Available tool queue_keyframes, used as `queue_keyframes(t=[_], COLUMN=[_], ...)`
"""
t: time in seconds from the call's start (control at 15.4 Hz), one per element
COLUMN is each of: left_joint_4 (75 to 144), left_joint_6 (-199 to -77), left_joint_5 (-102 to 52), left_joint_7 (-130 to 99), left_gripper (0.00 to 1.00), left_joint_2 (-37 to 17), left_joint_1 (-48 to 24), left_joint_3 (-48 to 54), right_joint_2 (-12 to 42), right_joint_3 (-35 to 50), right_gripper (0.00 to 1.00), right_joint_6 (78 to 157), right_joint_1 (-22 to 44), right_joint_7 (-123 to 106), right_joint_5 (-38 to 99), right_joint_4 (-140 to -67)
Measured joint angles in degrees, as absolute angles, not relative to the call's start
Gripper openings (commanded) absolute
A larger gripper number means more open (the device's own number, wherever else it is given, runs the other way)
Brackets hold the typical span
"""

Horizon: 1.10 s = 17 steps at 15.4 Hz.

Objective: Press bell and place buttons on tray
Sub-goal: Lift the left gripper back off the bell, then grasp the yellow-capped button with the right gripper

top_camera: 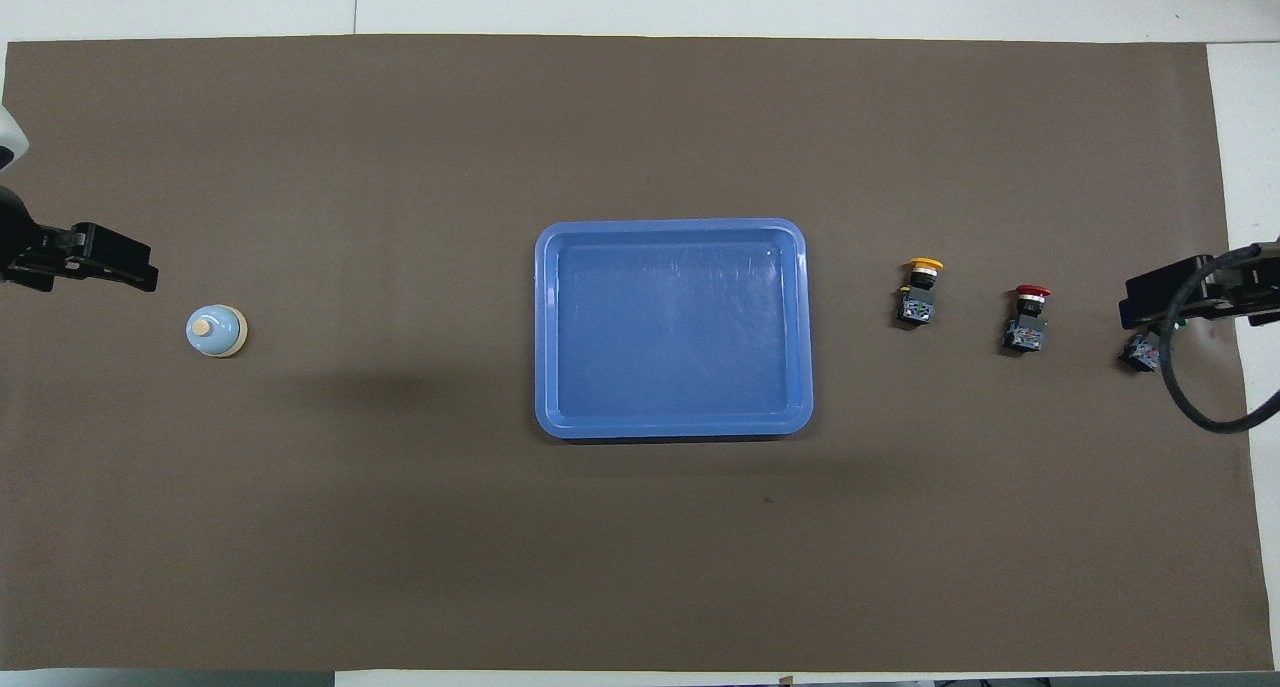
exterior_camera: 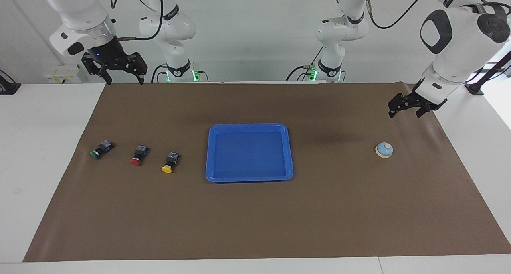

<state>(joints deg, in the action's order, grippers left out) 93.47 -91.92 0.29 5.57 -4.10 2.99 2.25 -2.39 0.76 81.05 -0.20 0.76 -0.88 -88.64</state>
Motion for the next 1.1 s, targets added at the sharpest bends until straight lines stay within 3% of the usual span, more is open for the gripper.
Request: queue_keyframes(t=[0.84, 0.97, 1.1], left_joint_4=[95.98, 95.86, 95.76], left_joint_6=[-91.06, -91.05, -90.98], left_joint_5=[0.23, 0.23, 0.23], left_joint_7=[5.55, 5.55, 5.55], left_gripper=[1.0, 1.0, 1.0], left_joint_2=[-0.81, -0.81, -0.81], left_joint_1=[0.88, 0.5, 0.27], left_joint_3=[2.35, 2.35, 2.35], right_joint_2=[-2.65, -3.76, -5.9], right_joint_3=[-0.23, 0.28, 0.46], right_gripper=[1.0, 1.0, 1.0], right_joint_6=[81.12, 83.98, 91.62], right_joint_1=[-1.15, -0.9, 0.51], right_joint_7=[0.76, 0.76, 0.98], right_joint_5=[-0.89, -0.87, -0.86], right_joint_4=[-89.91, -93.04, -100.27])
